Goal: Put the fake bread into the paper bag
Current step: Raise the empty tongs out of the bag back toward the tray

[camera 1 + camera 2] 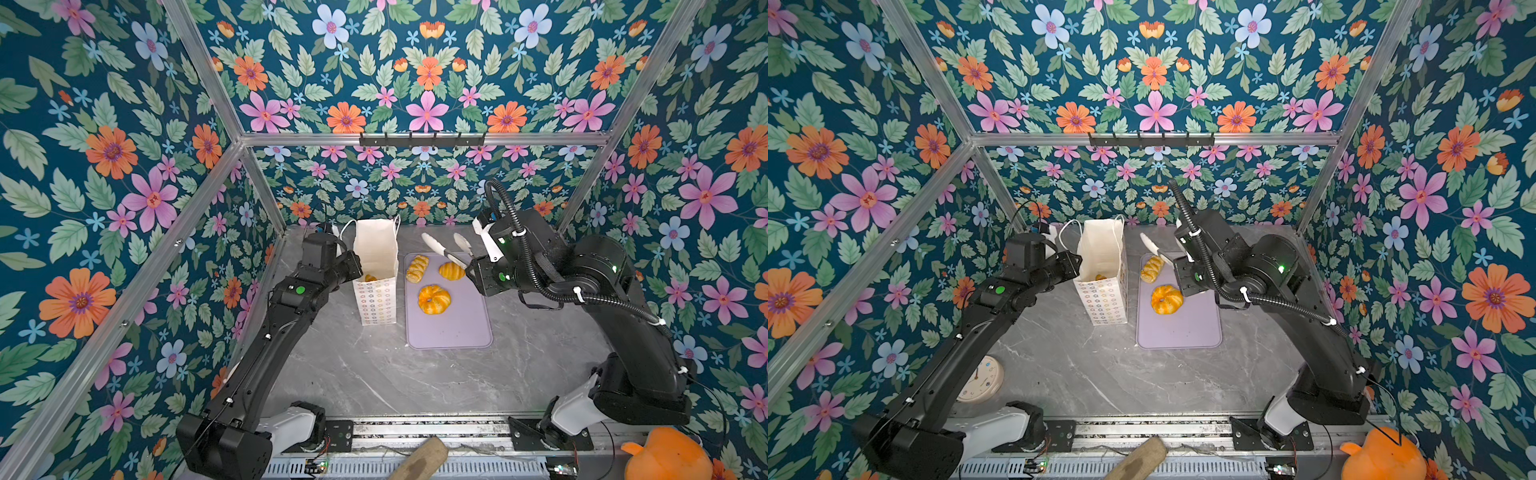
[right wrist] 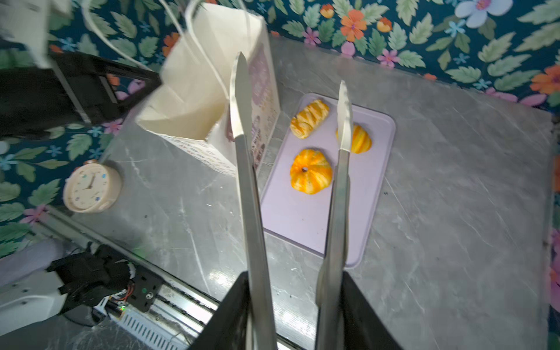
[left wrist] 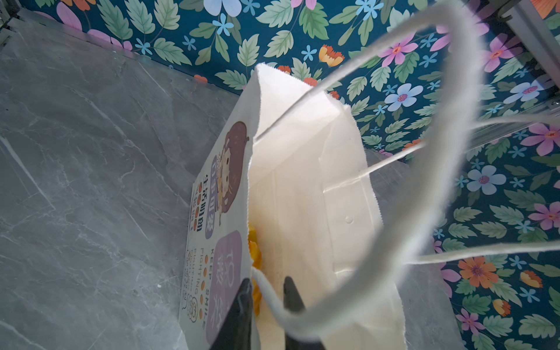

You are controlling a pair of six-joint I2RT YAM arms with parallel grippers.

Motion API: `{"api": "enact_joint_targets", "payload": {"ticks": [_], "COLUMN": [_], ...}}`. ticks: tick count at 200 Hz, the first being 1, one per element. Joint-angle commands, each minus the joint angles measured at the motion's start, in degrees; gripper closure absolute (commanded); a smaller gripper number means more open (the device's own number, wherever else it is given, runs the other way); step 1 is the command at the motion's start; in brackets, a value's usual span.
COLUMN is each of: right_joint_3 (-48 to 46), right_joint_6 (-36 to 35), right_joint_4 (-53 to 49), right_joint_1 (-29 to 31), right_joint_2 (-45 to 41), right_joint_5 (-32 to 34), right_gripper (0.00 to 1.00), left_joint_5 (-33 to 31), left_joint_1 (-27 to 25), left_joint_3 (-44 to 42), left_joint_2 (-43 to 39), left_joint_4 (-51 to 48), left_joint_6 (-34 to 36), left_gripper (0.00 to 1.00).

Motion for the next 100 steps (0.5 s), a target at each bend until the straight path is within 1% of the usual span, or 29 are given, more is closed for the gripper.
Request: {"api": "enact_joint_targets", "payload": {"ticks": [1, 31, 47, 59, 77, 100], "right_joint_3": [-5.31, -16.53, -22.02, -25.08, -28.22, -31.41], "right_joint_6": [0.27, -0.03, -0.92, -1.07, -2.53, -3.08], "right_joint_4": [-1.70, 1.32, 4.18, 6.17, 8.65, 10.84], "right_joint_1": [-2.23, -7.58, -10.46, -11.92, -12.87, -13.11], "right_joint_2": [-1.92, -4.99, -6.12, -6.51, -6.49, -5.95], "right_joint_5": [1.19, -1.54, -5.41, -5.60, -8.53, -9.97], "right_gripper": [0.55, 0.55, 0.55, 0.55, 0.55, 0.55], "left_joint_5": [-0.33, -1.09, -1.19, -1.19, -1.01, -0.94], "left_joint_1": [0.08, 0.11, 0.10, 0.04, 0.09, 0.05], "left_joint_3": [0.66, 0.67, 0.94, 1.01, 1.02, 1.02], "left_joint_2": [0.13, -0.42, -0.49, -0.40, -0.22, -0.22], "left_joint_4": [-0.50, -0.51, -0.68, -0.69, -0.99, -1.12], "left_joint_6": [0.60, 0.91, 1.15, 1.13, 1.25, 1.28], "left_gripper": [0.79, 0.77, 0.77, 0.77, 0.77, 0.77]}}
